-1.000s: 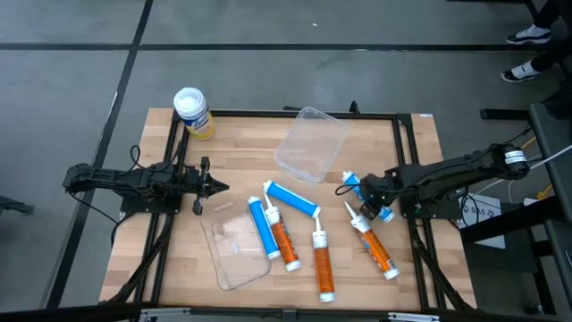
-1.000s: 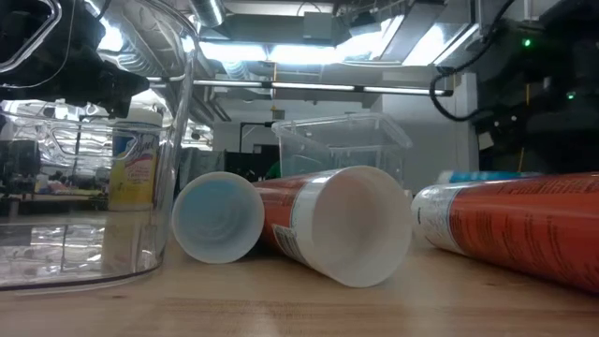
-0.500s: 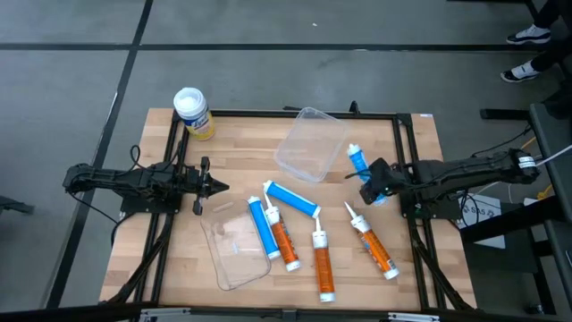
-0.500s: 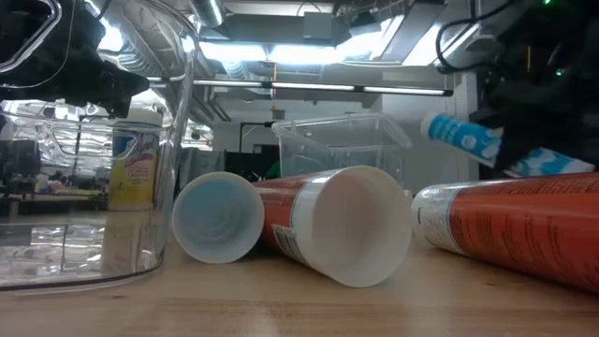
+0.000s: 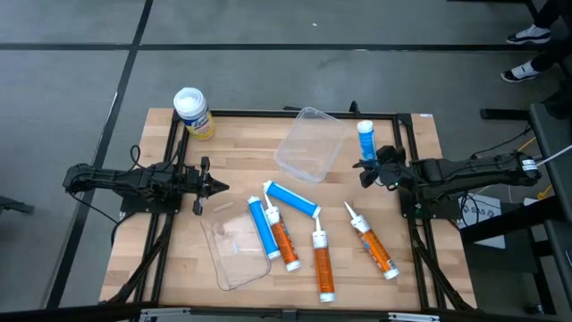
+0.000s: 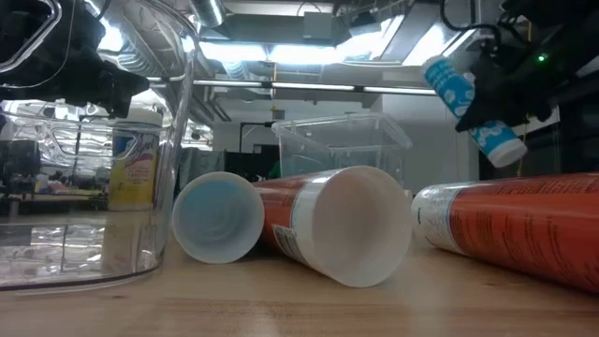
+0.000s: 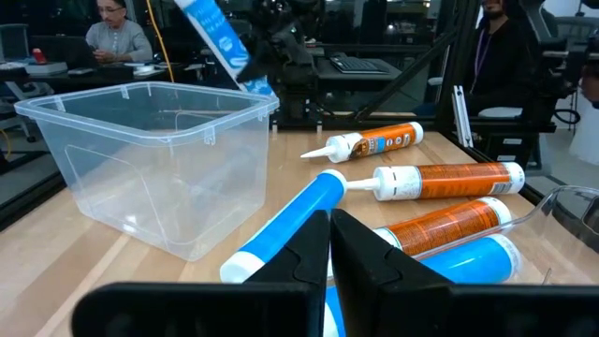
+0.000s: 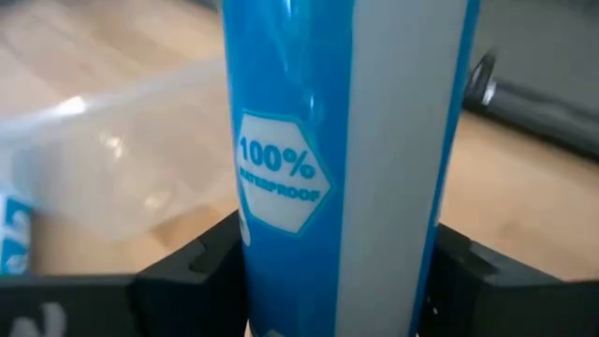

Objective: Pick & place silicon tubes, Sealant and Lysol wipes
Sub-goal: Put the top right blue sealant into the white bin

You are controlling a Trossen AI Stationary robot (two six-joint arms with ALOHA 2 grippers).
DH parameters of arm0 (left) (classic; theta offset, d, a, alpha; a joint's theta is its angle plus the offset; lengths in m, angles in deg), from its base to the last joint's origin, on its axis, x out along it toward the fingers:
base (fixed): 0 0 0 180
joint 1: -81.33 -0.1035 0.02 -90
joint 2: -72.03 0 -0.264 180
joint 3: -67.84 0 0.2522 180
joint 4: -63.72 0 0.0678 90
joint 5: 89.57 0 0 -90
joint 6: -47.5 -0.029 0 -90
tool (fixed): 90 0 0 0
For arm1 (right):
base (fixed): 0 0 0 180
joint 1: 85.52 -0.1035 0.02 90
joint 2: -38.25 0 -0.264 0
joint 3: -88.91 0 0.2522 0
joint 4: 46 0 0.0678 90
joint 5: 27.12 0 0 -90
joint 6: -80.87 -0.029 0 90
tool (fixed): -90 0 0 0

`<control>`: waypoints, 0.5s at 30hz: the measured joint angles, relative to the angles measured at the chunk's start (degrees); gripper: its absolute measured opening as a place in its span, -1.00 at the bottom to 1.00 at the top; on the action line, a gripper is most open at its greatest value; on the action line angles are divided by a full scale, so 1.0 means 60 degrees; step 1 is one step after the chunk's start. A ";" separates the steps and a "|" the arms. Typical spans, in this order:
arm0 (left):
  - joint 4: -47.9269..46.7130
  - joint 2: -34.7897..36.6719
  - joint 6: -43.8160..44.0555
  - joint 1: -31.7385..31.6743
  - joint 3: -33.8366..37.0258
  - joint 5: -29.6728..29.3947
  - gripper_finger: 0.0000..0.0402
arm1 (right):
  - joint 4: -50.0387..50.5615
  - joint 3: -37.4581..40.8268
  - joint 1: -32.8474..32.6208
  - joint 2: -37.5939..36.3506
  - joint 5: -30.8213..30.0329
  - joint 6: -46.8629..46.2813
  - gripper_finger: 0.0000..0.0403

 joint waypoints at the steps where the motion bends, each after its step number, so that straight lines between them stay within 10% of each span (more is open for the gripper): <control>1: -0.0001 0.0000 0.0001 0.0001 -0.0001 0.0000 -0.95 | -0.0119 -0.0003 0.0000 0.0001 -0.0179 0.0172 0.06; 15: 0.0001 0.0000 -0.0001 -0.0001 0.0002 0.0000 -0.96 | -0.2963 -0.0009 -0.0026 0.0011 -0.2087 0.3094 0.06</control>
